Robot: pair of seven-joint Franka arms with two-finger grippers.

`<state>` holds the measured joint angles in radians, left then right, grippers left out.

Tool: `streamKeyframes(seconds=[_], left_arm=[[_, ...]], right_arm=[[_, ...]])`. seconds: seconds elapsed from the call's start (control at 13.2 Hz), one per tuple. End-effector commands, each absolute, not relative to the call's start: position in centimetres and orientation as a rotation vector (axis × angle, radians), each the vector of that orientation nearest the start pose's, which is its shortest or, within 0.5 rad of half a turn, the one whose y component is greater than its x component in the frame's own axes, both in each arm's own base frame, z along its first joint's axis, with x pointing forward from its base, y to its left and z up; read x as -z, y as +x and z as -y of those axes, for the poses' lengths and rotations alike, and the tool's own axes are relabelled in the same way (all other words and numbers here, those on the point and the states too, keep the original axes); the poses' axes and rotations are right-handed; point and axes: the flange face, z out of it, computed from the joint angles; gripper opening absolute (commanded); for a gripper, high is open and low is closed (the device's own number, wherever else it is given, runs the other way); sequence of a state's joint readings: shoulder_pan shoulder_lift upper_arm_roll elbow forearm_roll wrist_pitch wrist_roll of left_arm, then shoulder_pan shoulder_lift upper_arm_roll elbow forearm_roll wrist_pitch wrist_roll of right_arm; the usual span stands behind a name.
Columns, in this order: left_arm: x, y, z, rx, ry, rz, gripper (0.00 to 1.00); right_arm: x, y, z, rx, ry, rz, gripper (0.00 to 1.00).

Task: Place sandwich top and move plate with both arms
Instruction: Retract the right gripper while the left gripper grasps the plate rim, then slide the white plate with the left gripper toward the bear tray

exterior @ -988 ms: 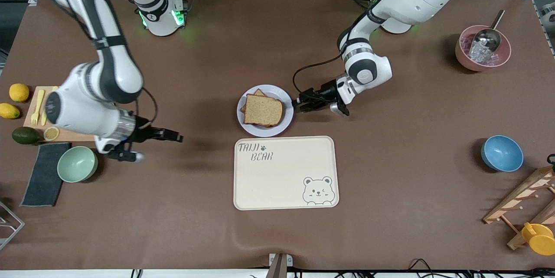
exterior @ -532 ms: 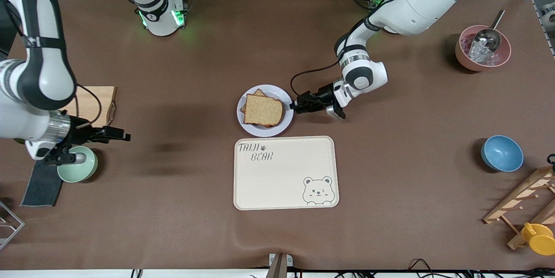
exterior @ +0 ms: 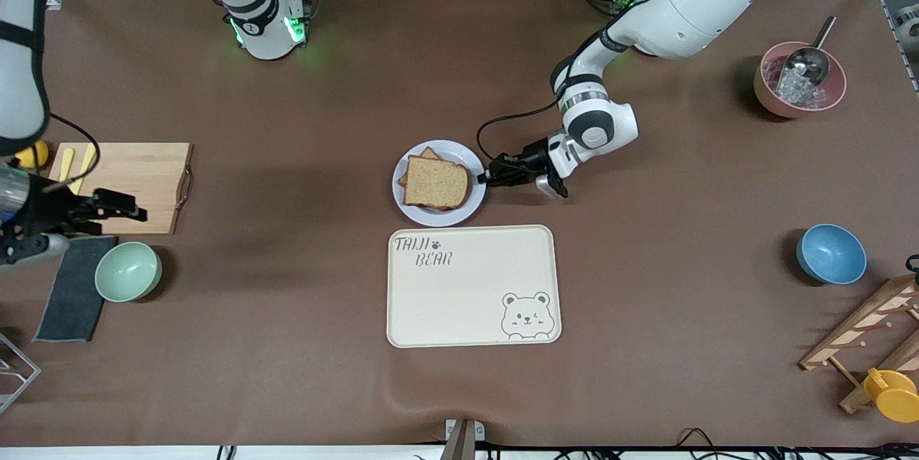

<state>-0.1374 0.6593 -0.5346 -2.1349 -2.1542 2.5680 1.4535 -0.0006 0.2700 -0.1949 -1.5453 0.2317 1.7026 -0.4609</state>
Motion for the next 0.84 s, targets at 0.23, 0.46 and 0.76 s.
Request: streamKeyframes(seconds=[0.23,0.46,0.76], left_arm=[[-11.2,40.6,34.9,-0.179,2.054,-0.107,0.0],[-11.8,41.2,34.5,-0.21,2.05,-0.093,0.0],[-13.5,41.9,34.8,-0.239,2.016,-0.084,0.0]], right_arm=[[-59.0,56.9,9.9,-0.122,-2.963,0.304,1.0],[-61.5,54.8,9.7,-0.129,-2.971,0.205,1.0],[-63.5,55.1,6.6,-0.045,-3.054,0.233,1.0]])
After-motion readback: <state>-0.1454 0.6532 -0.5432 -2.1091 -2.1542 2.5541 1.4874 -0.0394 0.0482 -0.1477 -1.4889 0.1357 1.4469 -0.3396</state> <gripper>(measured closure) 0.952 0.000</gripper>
